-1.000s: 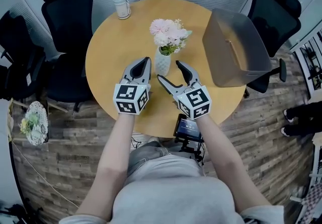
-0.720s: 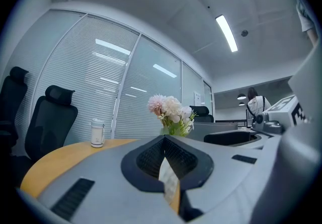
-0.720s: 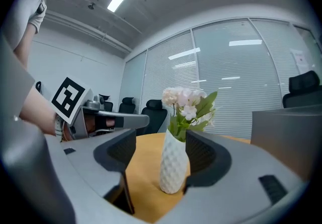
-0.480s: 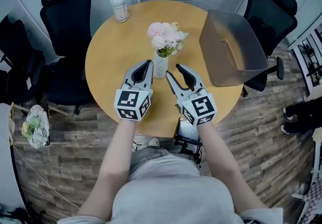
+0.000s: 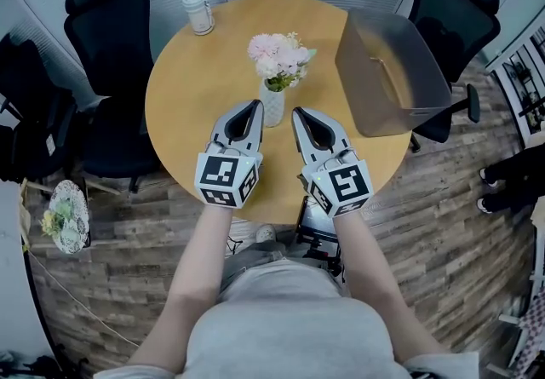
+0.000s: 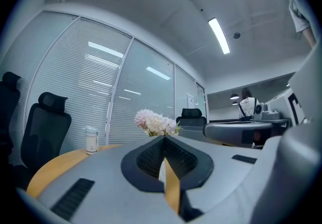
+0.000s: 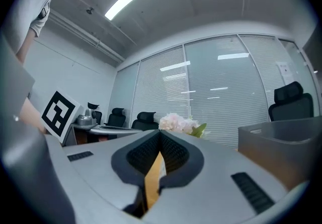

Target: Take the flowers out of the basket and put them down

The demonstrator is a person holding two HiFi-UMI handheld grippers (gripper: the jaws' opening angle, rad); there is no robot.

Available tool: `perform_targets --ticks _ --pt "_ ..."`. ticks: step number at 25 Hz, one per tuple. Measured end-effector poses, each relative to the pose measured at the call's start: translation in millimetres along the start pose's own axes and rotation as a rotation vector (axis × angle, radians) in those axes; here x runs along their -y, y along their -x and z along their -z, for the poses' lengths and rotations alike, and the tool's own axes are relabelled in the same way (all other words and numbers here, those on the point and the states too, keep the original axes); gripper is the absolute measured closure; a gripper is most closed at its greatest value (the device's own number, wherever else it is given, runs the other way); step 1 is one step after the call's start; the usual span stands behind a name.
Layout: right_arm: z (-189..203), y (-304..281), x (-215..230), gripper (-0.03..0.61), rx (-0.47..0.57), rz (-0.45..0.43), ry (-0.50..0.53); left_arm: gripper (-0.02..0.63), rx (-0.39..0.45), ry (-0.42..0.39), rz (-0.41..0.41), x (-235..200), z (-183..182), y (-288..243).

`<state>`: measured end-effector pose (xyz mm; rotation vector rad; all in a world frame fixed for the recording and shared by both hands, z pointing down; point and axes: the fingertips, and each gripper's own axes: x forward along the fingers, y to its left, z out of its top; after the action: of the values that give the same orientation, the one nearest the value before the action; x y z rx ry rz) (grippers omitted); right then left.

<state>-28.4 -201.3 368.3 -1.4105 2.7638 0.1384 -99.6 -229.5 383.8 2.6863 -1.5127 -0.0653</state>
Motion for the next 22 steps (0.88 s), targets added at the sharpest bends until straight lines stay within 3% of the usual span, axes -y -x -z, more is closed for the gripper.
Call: perform_targets --ticks 14,22 --pt "-26 12 -6 0.554 0.061 0.006 0.01 0.611 0.098 0.051 -0.004 12 -34 9" --pt "-32 21 -2 0.554 0.036 -0.01 0.031 0.611 0.102 0.054 -0.019 26 -40 3"
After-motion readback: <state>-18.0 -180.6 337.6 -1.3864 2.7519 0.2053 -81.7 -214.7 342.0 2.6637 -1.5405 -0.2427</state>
